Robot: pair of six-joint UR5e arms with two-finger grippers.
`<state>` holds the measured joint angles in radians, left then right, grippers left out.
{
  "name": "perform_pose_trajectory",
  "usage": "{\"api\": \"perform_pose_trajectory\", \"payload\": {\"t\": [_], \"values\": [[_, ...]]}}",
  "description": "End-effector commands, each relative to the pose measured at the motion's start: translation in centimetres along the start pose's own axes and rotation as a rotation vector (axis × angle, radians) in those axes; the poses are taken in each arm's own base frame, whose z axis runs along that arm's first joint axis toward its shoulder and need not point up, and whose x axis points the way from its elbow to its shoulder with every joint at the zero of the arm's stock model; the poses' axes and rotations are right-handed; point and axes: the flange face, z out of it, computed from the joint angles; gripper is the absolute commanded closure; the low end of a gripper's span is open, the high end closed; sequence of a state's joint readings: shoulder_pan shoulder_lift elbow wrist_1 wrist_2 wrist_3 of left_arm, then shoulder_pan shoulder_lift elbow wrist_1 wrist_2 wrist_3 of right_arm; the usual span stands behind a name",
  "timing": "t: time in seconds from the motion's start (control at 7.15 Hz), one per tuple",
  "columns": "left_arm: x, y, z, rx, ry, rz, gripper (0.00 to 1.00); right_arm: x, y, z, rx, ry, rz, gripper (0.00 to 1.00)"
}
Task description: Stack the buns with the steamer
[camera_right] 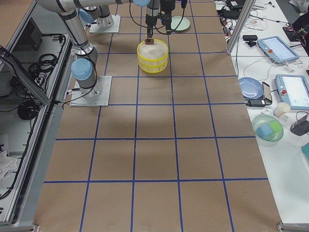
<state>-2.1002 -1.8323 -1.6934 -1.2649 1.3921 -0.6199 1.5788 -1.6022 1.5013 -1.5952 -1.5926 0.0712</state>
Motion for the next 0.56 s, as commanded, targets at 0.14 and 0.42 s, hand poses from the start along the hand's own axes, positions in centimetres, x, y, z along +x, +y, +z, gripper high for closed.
{"api": "perform_pose_trajectory", "payload": {"t": [0.14, 0.42], "values": [[0.2, -0.3, -0.5, 0.039, 0.017, 0.01, 0.0, -0.2, 0.2, 0.1, -0.007, -0.003, -0.003, 0.0], [-0.2, -1.2, -2.4, 0.081, 0.02, 0.002, 0.0, -0.2, 0.2, 0.5, -0.015, -0.003, -0.004, 0.0]]}}
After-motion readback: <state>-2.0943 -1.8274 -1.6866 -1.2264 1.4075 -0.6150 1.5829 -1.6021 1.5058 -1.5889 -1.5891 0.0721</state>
